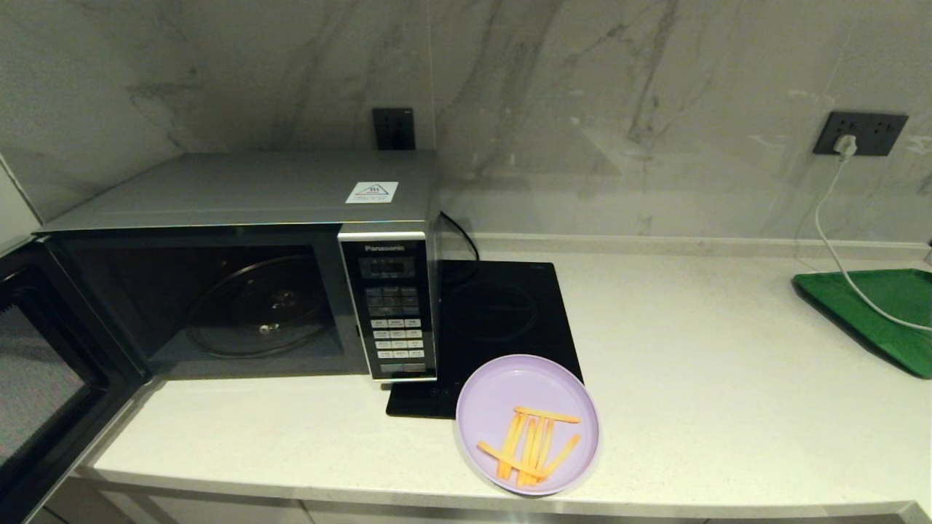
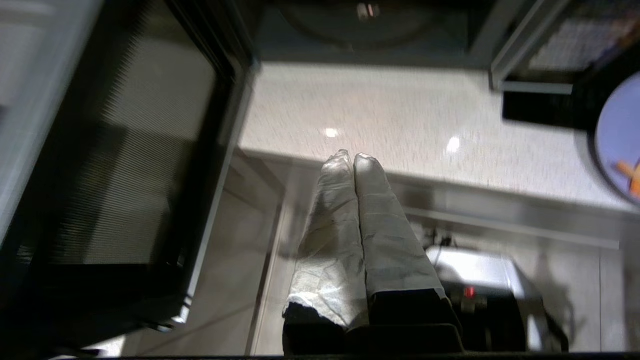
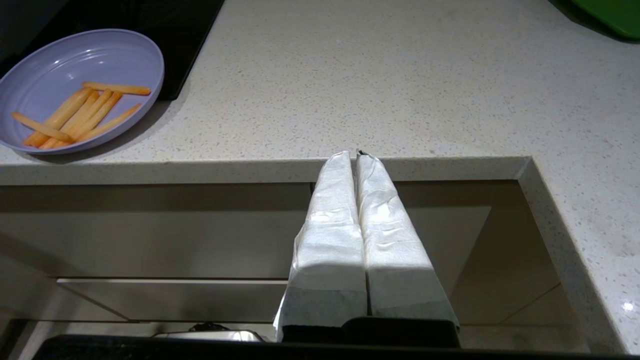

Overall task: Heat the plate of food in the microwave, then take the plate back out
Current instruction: Put the plate in the microwave oven

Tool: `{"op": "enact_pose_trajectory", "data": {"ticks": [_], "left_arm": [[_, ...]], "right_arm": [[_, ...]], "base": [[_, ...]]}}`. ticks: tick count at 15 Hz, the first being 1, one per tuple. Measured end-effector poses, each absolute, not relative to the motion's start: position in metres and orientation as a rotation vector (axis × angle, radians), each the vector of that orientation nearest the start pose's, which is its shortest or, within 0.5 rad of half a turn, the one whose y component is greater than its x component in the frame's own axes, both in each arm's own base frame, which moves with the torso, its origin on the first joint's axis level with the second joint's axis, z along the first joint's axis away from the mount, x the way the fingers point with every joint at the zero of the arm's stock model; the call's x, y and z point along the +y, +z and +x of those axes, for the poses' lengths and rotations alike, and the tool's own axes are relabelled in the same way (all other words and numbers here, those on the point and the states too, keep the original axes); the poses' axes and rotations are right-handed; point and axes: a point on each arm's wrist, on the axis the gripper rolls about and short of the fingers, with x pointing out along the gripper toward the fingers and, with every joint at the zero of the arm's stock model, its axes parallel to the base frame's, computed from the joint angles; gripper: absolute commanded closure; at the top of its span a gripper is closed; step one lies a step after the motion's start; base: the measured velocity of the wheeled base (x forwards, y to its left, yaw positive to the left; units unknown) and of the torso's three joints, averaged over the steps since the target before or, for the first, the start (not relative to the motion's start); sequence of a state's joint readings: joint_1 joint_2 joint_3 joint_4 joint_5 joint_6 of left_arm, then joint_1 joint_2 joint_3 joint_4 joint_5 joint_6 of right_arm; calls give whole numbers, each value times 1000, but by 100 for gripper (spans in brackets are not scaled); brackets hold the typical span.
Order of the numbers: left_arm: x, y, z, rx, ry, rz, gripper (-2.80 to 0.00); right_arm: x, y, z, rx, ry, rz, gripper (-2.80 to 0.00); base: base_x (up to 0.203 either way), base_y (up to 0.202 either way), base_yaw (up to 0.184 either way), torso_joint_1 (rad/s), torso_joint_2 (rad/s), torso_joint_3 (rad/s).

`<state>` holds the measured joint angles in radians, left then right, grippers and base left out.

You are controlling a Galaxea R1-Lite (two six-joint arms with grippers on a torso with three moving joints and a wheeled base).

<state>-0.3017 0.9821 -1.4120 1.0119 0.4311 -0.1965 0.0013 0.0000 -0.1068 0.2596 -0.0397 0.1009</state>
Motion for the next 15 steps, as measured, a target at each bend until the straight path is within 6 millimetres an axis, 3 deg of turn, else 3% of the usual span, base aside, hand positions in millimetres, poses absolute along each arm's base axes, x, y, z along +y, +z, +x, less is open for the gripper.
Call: {"op": "enact_pose_trajectory", "data": {"ticks": [7,12,15], "left_arm": [[-22,256,73,960,-98,-136,0],[-42,228,86,1121,-343,-175,0],[-59,225,115,1126,-391,-132,0]], "right_arm": [[-1,78,-33,151,-46,97,0],[-1,78,-33,150,-46,98,0],[-1,78,-33,150,-47,97,0]], "base": [[0,0,0,0,0,0],[0,0,0,0,0,0],[0,0,0,0,0,0]]}}
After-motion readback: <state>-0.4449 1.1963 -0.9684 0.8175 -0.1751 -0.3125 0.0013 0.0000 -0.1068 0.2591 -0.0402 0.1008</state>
